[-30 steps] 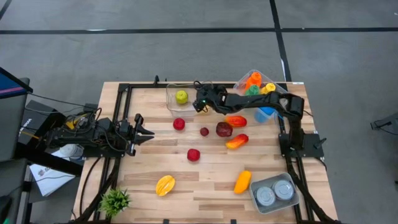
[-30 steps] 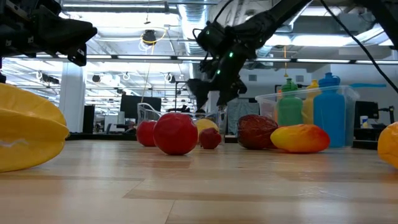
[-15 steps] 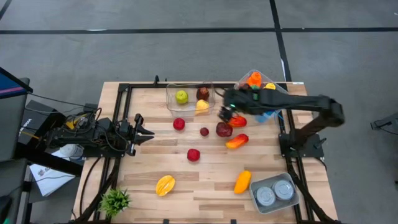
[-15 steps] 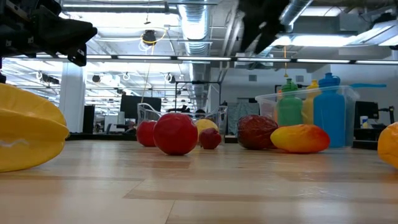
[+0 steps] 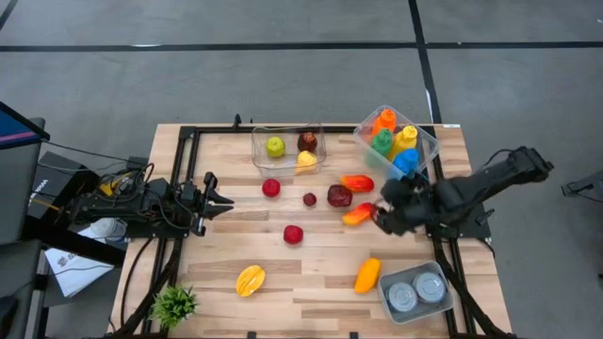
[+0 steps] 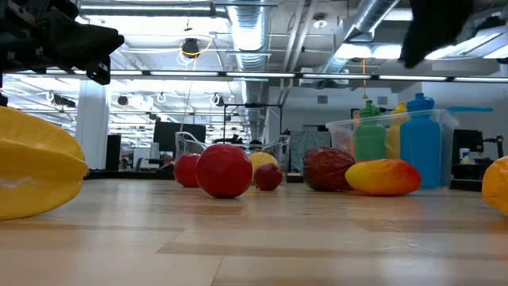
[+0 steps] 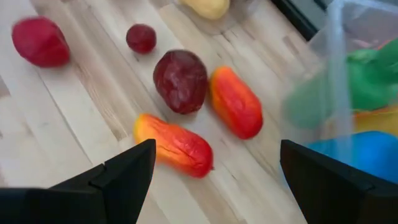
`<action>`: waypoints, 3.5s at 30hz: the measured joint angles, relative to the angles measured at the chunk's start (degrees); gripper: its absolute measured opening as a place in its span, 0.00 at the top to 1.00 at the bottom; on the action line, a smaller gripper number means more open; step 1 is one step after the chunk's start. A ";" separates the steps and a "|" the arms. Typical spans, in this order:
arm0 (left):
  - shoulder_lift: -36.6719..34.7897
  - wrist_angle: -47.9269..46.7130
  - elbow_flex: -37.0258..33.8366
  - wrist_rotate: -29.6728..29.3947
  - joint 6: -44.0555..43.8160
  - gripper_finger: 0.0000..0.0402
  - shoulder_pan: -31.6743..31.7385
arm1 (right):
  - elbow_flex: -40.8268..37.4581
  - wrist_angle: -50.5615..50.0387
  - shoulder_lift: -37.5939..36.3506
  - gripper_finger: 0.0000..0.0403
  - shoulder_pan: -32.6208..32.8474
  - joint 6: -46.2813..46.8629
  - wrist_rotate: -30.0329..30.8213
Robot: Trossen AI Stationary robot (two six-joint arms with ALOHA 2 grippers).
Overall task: Pick & Place Food Item
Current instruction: Put the red apple into the transparent bin
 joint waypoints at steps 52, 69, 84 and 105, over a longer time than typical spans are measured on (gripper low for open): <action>0.00 0.00 0.00 0.02 0.00 0.87 0.00 | -23.45 75.08 16.06 0.40 -23.80 -39.81 -22.57; 0.00 0.00 0.00 0.00 0.00 0.87 0.00 | -23.29 110.24 2.43 0.39 4.20 -51.79 -29.10; 0.00 0.00 0.00 0.00 0.00 0.87 0.00 | -23.27 127.56 11.36 0.39 17.60 -64.49 -24.41; 0.00 0.00 0.00 0.00 0.00 0.87 0.00 | -22.16 136.34 12.02 0.39 4.34 -63.16 11.02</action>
